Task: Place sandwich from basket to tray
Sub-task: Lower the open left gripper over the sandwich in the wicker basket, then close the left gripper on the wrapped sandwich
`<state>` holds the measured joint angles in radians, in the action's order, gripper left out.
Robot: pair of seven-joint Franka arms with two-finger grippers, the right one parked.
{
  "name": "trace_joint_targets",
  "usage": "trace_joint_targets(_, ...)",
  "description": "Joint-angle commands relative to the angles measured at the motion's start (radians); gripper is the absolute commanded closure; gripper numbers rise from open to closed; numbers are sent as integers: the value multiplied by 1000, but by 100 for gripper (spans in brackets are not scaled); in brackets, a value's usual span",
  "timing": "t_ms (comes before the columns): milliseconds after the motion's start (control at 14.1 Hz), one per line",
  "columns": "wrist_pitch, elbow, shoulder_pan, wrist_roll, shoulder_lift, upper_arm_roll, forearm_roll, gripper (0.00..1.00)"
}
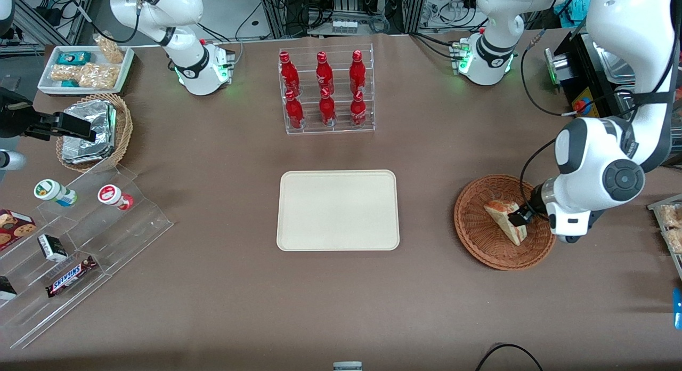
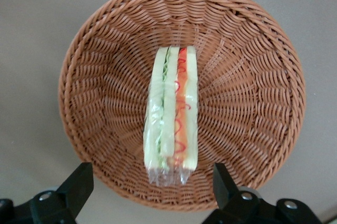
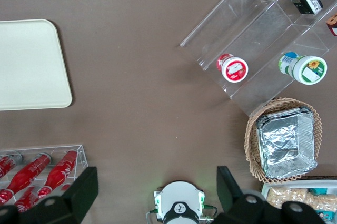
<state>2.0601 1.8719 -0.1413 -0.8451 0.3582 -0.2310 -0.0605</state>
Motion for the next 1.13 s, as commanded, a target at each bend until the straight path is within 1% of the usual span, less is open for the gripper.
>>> trace_joint_targets(0, 75, 50, -3, -19, -2, -7, -28, 0)
trace_joint_targets(141, 109, 87, -11, -19, 1, -7, -28, 0)
trace_joint_targets(424, 141, 101, -17, -20, 38, -7, -28, 0)
trace_joint_targets(707, 259, 176, -24, -22, 47, -7, -27, 0)
trace_joint_targets(778, 276, 182, -29, -25, 51, -7, -27, 4)
trace_joint_targets(848, 273, 178, -32, -28, 51, -7, -27, 23)
trace_joint_targets(919, 267, 165, -32, -26, 48, -7, -27, 52)
trace_joint_targets(990, 246, 152, -32, -28, 45, -7, -25, 72)
trace_joint_targets(1061, 208, 138, -31, -23, 44, -7, -25, 84)
